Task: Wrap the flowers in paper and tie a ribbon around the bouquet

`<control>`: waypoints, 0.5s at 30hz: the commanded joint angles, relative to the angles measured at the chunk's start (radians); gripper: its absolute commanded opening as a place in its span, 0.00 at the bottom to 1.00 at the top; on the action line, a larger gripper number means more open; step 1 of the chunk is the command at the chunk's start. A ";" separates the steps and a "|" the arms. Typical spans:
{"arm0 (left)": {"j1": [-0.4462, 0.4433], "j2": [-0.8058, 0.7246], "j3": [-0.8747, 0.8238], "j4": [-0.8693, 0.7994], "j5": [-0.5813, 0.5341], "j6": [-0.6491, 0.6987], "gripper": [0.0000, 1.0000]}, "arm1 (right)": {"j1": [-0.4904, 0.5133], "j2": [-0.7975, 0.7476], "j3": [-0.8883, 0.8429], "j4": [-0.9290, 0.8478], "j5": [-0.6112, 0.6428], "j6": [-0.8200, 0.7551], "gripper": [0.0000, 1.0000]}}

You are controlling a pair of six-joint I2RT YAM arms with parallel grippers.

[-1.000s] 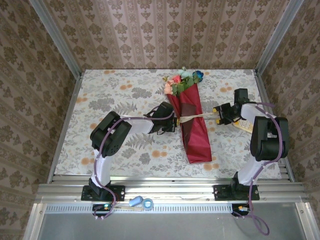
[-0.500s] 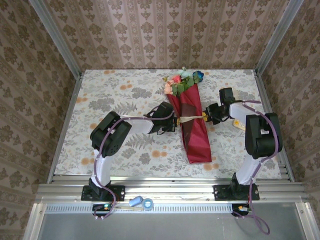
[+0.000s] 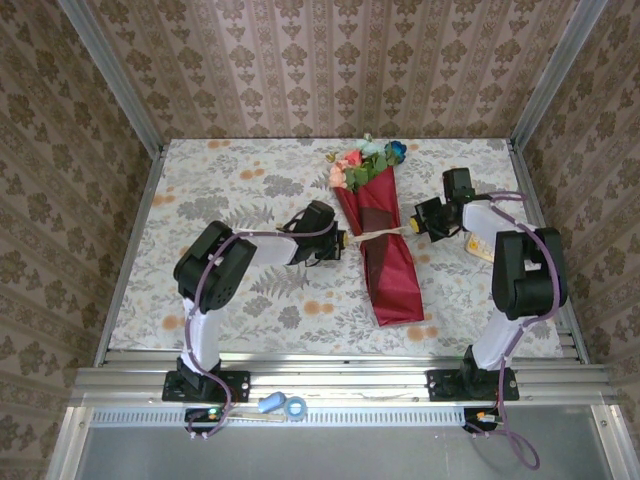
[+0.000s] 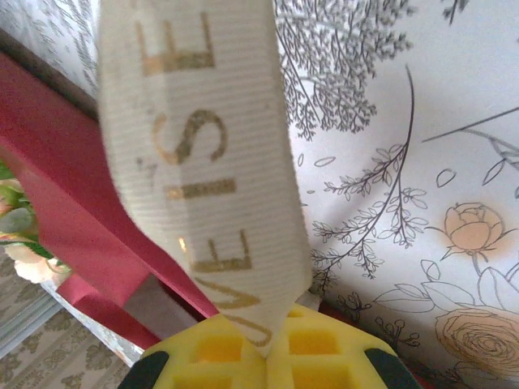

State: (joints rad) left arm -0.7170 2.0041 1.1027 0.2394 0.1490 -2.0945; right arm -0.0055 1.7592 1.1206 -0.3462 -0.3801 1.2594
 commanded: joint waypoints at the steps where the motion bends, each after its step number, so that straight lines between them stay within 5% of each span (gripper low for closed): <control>1: 0.030 -0.053 -0.042 0.019 -0.016 -0.097 0.00 | -0.046 -0.053 -0.031 0.000 0.037 -0.024 0.00; 15: 0.137 -0.148 -0.205 0.136 -0.045 -0.088 0.00 | -0.178 -0.064 -0.109 0.071 -0.006 -0.026 0.00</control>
State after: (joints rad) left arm -0.6189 1.8946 0.9333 0.3737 0.1505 -2.0945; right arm -0.1425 1.7191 1.0294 -0.3019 -0.4313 1.2339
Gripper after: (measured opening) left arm 0.064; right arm 0.053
